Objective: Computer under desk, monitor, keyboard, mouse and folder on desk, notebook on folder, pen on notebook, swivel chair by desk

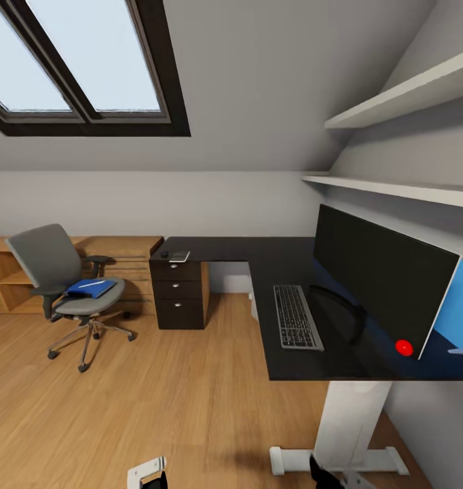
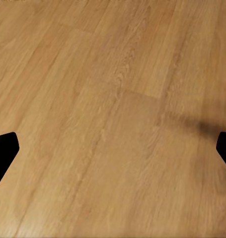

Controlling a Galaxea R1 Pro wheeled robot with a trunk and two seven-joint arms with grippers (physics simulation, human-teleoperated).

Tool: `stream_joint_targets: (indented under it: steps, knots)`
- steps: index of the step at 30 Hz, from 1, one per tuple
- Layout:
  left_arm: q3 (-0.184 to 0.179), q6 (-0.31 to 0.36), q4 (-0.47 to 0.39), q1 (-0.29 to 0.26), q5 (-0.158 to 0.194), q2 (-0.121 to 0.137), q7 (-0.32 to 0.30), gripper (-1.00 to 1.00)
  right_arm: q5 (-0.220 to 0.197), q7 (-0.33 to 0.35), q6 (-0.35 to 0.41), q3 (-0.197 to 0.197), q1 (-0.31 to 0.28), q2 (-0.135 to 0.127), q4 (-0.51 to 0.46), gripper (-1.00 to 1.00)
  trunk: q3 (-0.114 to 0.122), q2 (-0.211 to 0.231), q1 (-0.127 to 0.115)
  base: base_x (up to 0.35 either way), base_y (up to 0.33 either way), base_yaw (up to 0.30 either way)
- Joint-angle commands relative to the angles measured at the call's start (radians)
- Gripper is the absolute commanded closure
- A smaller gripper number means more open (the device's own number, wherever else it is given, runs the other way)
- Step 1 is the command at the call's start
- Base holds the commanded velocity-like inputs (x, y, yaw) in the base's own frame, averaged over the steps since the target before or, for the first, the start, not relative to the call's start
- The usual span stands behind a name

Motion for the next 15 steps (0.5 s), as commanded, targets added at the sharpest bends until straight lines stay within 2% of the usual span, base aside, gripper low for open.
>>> stream_joint_targets:
  steps: [1, 4, 8, 11, 15]
  knots:
    - [-0.008, -0.007, -0.001, -0.001, 0.011, 0.001, 0.007, -1.00, -0.002, 0.010, -0.002, -0.008, -0.001, 0.000, 0.005, -1.00, 0.002, 0.007, -0.004, 0.000, 0.000, 0.000]
    - [-0.009, -0.007, 0.000, -0.001, 0.011, 0.001, 0.008, -1.00, 0.021, 0.011, -0.004, -0.002, -0.001, -0.001, 0.011, -1.00, 0.012, 0.028, -0.015, 0.000, 0.000, 0.000]
    - [-0.010, -0.007, 0.000, -0.001, 0.011, -0.002, 0.011, -1.00, 0.100, 0.009, -0.005, 0.011, -0.001, -0.003, 0.015, -1.00, 0.024, 0.056, -0.031, 0.000, 0.000, 0.000]
    - [-0.010, -0.007, 0.000, -0.001, 0.011, -0.001, 0.013, -1.00, 0.121, 0.007, -0.003, 0.013, -0.001, -0.003, 0.016, -1.00, 0.033, 0.077, -0.042, 0.000, 0.000, 0.000]
    - [-0.015, -0.007, 0.027, -0.001, 0.011, -0.001, 0.012, -1.00, 0.127, 0.007, -0.001, 0.014, -0.001, 0.001, 0.019, -1.00, 0.046, 0.105, -0.058, 0.000, 0.000, 0.000]
